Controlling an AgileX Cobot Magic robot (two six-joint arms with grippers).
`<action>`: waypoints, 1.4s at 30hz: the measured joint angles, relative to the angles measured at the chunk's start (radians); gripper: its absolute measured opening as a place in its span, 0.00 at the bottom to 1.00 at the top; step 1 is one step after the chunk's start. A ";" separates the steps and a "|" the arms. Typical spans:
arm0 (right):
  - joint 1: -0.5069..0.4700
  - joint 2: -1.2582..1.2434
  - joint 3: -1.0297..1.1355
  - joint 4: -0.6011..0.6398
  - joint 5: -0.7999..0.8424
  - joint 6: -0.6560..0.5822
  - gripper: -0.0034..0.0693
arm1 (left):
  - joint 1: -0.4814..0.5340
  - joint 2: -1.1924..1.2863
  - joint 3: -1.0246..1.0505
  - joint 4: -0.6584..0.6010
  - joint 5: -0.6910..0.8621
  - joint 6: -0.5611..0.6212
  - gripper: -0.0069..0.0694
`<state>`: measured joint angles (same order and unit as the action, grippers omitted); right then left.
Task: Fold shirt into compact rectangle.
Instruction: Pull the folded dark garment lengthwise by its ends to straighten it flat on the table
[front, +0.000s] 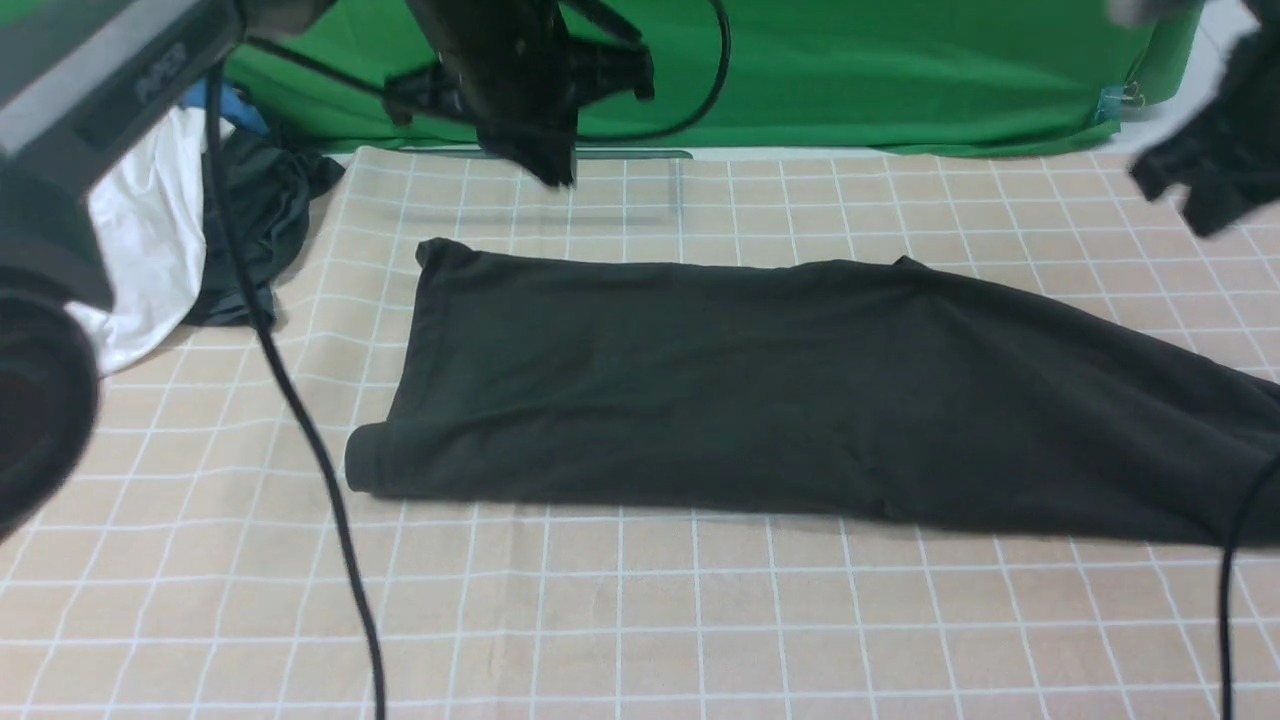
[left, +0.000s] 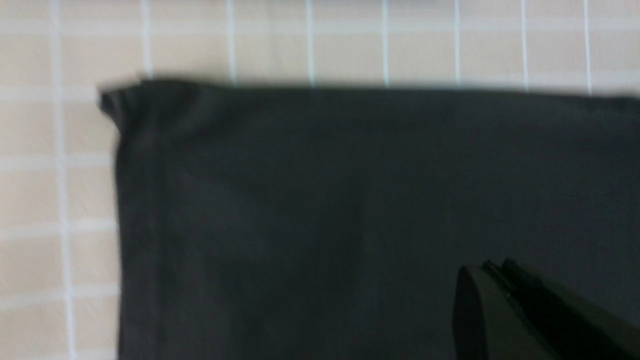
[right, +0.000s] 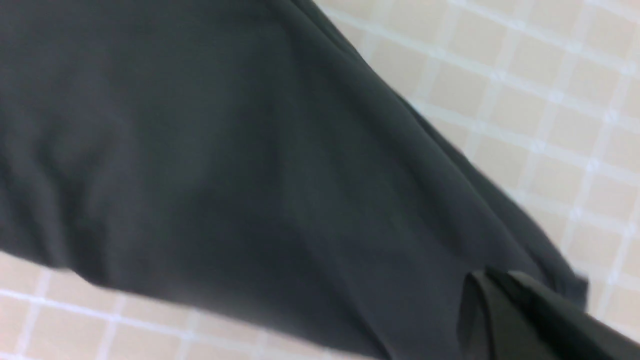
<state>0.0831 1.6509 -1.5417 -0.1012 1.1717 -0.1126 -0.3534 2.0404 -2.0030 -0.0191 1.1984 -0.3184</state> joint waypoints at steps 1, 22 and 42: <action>-0.035 -0.008 0.036 0.000 0.010 0.007 0.10 | -0.001 -0.024 0.082 -0.020 -0.016 0.004 0.11; -0.229 0.249 0.206 0.023 -0.337 0.027 0.77 | 0.064 -0.155 0.794 -0.108 -0.488 -0.031 0.11; -0.230 0.327 0.058 0.008 -0.390 -0.022 0.10 | 0.067 -0.155 0.795 -0.115 -0.492 -0.033 0.11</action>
<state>-0.1466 1.9775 -1.4842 -0.0930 0.7812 -0.1349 -0.2860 1.8850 -1.2079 -0.1344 0.7062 -0.3514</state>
